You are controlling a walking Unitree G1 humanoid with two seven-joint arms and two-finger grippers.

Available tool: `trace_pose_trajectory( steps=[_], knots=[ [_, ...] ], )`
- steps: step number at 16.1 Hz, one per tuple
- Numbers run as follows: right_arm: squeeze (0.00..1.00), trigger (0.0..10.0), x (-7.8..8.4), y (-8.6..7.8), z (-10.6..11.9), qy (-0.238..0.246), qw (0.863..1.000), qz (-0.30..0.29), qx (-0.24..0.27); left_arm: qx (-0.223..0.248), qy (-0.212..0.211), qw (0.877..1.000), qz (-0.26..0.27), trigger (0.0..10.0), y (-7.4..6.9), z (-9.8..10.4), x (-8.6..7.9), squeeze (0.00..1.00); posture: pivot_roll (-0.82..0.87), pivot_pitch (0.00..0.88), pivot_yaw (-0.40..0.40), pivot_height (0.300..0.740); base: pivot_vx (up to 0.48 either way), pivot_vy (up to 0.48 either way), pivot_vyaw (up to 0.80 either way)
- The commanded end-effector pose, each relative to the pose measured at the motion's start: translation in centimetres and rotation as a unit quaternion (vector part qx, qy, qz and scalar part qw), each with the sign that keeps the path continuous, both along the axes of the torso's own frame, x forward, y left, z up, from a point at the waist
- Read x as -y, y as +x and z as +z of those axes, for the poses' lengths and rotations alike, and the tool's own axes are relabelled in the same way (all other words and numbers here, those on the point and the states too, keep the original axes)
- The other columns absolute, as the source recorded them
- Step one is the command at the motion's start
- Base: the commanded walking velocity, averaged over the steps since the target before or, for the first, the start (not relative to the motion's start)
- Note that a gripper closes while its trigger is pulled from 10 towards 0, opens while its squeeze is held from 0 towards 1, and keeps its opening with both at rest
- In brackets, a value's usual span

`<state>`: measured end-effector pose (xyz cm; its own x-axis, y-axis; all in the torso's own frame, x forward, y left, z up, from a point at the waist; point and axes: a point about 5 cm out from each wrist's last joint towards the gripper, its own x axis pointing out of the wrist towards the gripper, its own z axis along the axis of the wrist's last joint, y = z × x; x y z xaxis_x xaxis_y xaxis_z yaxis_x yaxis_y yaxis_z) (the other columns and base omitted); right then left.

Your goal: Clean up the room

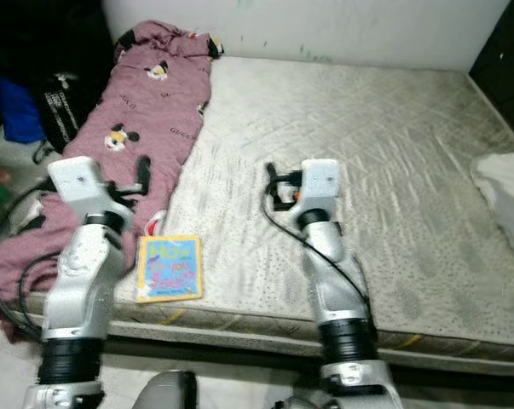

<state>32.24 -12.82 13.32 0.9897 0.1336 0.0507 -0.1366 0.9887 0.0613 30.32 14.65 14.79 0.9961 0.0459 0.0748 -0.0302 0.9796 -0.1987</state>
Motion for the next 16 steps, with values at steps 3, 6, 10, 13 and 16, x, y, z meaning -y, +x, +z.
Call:
trace_pose_trajectory(
  steps=[3,6,10,13,16],
  knots=[
    [0.00,10.0,-0.49,0.12,0.30,0.007,1.000,0.005,0.005,-0.001,0.003,1.000,0.003,10.0,0.18,0.08,-0.29,0.00,0.03,0.000,-0.015,0.740,0.000,0.480,0.00],
    [0.00,10.0,-0.52,0.11,0.28,0.007,1.000,0.006,0.005,-0.001,0.005,1.000,0.004,10.0,0.17,0.09,-0.29,0.00,0.03,0.000,-0.015,0.740,0.000,0.480,0.00],
    [0.00,10.0,-0.53,0.14,0.27,0.007,1.000,0.006,0.004,-0.001,0.006,1.000,0.004,10.0,0.19,0.11,-0.25,0.00,0.03,0.000,-0.014,0.740,0.000,0.240,0.00],
    [0.00,10.0,-0.50,0.18,0.28,0.008,1.000,0.005,0.005,-0.005,0.005,1.000,0.005,10.0,0.26,0.05,-0.23,0.00,0.03,0.000,-0.013,0.740,0.000,0.480,0.00],
    [0.00,10.0,-0.37,0.30,0.23,0.010,1.000,0.000,0.004,0.002,0.005,1.000,0.008,10.0,0.39,0.37,-0.32,0.00,0.03,0.000,-0.015,0.740,0.000,0.480,0.00]
  ],
)
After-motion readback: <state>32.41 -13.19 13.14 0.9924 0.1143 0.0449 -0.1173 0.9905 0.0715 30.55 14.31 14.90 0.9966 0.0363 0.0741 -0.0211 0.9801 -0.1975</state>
